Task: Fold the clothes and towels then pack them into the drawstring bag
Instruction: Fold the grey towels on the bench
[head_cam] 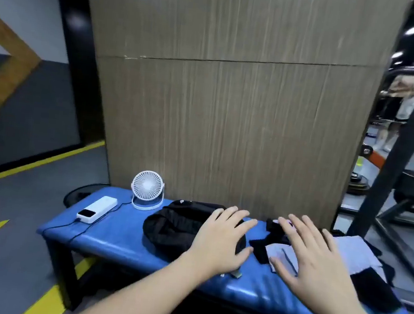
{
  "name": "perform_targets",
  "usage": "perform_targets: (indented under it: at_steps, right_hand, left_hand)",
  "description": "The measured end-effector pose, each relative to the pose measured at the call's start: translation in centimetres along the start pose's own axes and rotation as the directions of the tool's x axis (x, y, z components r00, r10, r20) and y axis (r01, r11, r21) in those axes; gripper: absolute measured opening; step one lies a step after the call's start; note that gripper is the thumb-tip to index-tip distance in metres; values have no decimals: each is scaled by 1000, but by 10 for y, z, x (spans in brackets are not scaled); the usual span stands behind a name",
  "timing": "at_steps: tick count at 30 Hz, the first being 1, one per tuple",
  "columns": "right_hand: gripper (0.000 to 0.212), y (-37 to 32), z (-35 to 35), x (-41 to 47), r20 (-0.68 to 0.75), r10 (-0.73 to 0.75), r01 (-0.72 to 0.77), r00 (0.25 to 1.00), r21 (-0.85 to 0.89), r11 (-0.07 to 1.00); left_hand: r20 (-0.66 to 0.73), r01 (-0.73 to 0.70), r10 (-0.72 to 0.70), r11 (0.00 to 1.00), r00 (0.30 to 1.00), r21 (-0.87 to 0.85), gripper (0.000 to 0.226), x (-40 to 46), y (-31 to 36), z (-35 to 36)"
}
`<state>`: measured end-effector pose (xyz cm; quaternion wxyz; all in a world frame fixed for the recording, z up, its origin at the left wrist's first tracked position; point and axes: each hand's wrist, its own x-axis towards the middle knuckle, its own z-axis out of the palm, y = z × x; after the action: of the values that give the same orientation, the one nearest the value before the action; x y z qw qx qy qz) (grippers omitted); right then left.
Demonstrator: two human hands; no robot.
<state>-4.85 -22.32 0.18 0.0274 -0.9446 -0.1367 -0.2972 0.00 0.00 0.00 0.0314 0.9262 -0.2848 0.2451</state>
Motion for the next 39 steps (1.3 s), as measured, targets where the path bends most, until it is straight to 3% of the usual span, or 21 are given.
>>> perform_targets:
  at_steps: [13, 17, 23, 26, 29, 34, 39]
  right_hand:
    - [74, 44, 136, 46, 105, 77, -76, 992, -20, 997]
    - [74, 44, 154, 46, 123, 64, -60, 990, -34, 998]
    - [74, 45, 157, 39, 128, 103, -101, 986, -28, 995]
    - [73, 46, 160, 33, 145, 111, -107, 983, -32, 994]
    - [74, 44, 164, 30, 193, 112, -104, 975, -54, 993]
    - [73, 41, 168, 29, 208, 121, -108, 971, -71, 992]
    - [75, 41, 165, 27, 233, 135, -124, 963, -61, 990]
  left_hand:
    - [146, -94, 87, 995, 985, 45, 63, 73, -27, 147]
    - [256, -119, 91, 988, 962, 94, 67, 76, -28, 172]
    - [460, -62, -31, 981, 888, 186, 68, 70, -48, 185]
    - [518, 59, -138, 984, 844, 166, 64, 59, -69, 189]
    - [533, 133, -204, 977, 822, 168, 65, 43, -102, 187]
    - [510, 136, -259, 954, 820, 267, 67, 8, -172, 172]
    - [492, 124, -233, 962, 839, 244, 95, -13, -212, 159]
